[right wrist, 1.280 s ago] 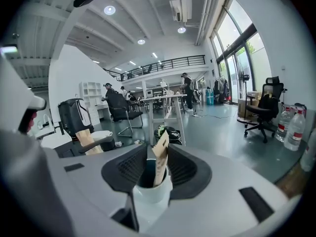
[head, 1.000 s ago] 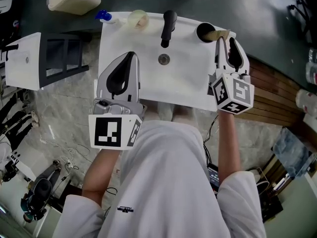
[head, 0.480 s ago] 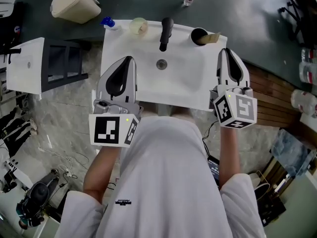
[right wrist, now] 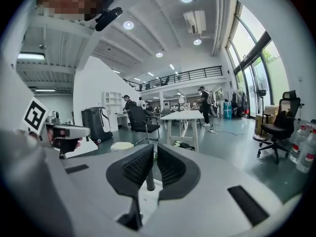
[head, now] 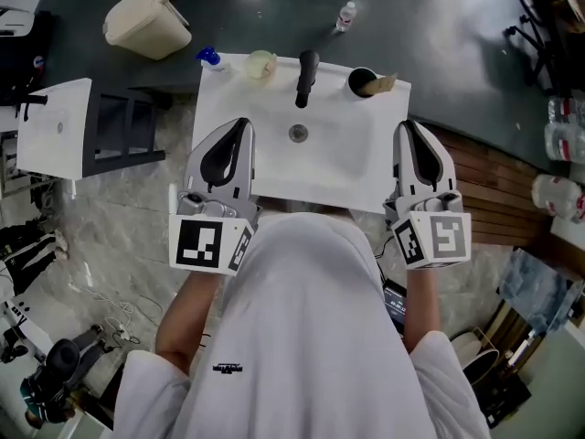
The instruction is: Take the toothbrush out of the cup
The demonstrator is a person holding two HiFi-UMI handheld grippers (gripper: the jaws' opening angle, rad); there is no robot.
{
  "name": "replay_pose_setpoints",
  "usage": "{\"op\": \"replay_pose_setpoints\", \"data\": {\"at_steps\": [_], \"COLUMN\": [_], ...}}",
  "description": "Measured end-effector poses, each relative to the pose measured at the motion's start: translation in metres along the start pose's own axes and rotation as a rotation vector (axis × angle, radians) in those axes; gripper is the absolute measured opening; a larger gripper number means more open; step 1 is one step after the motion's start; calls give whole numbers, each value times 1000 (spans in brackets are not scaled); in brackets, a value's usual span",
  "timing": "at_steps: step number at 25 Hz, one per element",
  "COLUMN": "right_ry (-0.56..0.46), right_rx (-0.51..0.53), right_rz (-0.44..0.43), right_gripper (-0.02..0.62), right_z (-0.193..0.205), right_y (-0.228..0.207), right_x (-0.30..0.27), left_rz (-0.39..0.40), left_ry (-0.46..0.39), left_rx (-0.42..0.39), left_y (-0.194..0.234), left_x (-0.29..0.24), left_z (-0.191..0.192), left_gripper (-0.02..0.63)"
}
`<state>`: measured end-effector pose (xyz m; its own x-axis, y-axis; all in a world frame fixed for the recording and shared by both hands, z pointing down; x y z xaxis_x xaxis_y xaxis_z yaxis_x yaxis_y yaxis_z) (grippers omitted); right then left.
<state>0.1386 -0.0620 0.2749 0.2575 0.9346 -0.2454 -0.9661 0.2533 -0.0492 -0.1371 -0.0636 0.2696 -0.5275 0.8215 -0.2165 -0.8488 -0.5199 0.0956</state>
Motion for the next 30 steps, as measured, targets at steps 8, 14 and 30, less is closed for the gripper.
{"op": "replay_pose_setpoints", "data": {"at_steps": [8,14,30], "right_ry": [-46,-42,-25], "right_rx": [8,11,13], "right_rz": [-12,-22,-39], "right_gripper": [21,22,18], "right_z": [-12,-7,1], "right_y": [7,9,13], "right_x": [21,25,27], "left_rz": [15,2,-2], "left_ry": [-22,-20,-9], "left_rx": [-7,-7,-13], "left_y": [-8,-10,-16], "left_x": [10,14,19], "left_z": [-7,-4,-2], "left_gripper": [5,5,5]}}
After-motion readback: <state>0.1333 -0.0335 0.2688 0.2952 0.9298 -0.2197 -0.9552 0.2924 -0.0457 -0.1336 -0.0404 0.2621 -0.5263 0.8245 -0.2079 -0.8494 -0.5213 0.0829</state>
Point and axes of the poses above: the fingertips, and each gripper's own axes: x backward along the fingers, y to its left, z out of its underside, the point moved 7 cm from there along x, backward along the fingers, and after that the axes turned 5 degrees about z, right-handed, at the moved point
